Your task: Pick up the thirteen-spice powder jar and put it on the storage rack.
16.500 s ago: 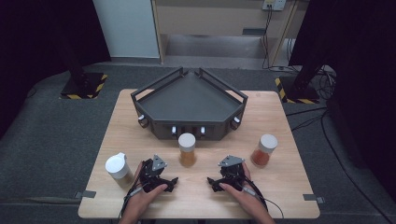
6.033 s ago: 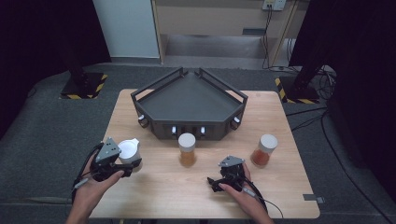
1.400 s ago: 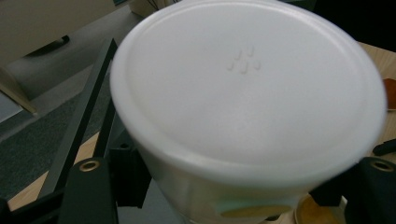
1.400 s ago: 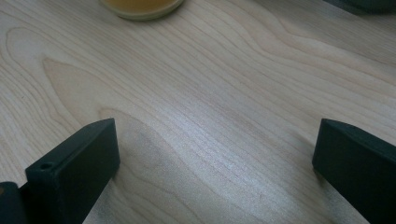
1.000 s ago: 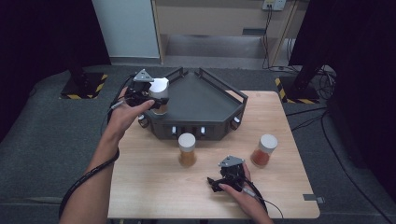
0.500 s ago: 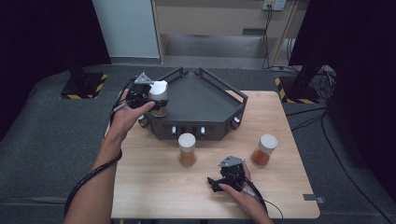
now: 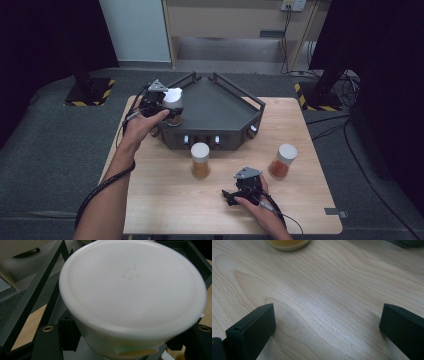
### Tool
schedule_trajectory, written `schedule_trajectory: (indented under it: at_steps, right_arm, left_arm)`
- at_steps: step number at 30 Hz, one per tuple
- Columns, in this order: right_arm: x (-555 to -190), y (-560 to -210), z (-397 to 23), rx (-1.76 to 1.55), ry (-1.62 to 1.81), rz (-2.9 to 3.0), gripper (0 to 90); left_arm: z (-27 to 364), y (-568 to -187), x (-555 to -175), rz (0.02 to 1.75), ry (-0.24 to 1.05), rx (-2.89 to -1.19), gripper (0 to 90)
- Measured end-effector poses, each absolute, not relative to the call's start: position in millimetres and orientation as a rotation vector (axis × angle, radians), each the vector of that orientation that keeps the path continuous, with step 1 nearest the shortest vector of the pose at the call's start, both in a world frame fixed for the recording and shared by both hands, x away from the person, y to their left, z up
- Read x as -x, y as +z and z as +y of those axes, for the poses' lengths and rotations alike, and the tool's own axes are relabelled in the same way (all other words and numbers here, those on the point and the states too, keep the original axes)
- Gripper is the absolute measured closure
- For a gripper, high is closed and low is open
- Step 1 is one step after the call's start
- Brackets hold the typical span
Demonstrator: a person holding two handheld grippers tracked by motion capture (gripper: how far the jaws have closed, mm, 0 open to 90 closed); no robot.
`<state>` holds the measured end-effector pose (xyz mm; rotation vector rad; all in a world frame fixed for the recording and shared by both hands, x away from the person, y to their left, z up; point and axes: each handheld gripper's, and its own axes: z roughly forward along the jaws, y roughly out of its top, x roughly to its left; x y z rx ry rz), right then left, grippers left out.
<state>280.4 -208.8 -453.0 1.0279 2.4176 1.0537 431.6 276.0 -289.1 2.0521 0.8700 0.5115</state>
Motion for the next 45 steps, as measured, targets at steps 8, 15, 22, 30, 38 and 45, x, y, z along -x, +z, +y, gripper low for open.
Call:
schedule_trajectory:
  at_steps: [8, 15, 22, 30, 38, 45]
  right_arm:
    - [-280, -453, -209, -1.028, 1.054, 2.418, 0.8]
    - [-281, -453, -209, -1.028, 1.055, 2.418, 0.8]
    - [-281, -453, -209, -1.028, 1.055, 2.418, 0.8]
    - [-281, -453, -209, -1.028, 1.055, 2.418, 0.8]
    - [-280, -453, -209, -1.029, 1.055, 2.418, 0.8]
    - [-280, -453, -209, -1.028, 1.054, 2.418, 0.8]
  left_arm:
    - [279, -290, -433, 0.904, 0.491, -2.031, 29.1]
    - [280, -291, -433, 0.909, 0.483, -2.025, 28.8]
    - [277, -291, -433, 0.91, 0.488, -2.041, 22.6]
    - [279, -286, -422, 0.913, 0.507, -2.061, 9.2]
    - [286, -283, -397, 0.929, 0.558, -2.046, 4.7]
    - [291, -283, -371, 0.936, 0.592, -2.034, 4.4]
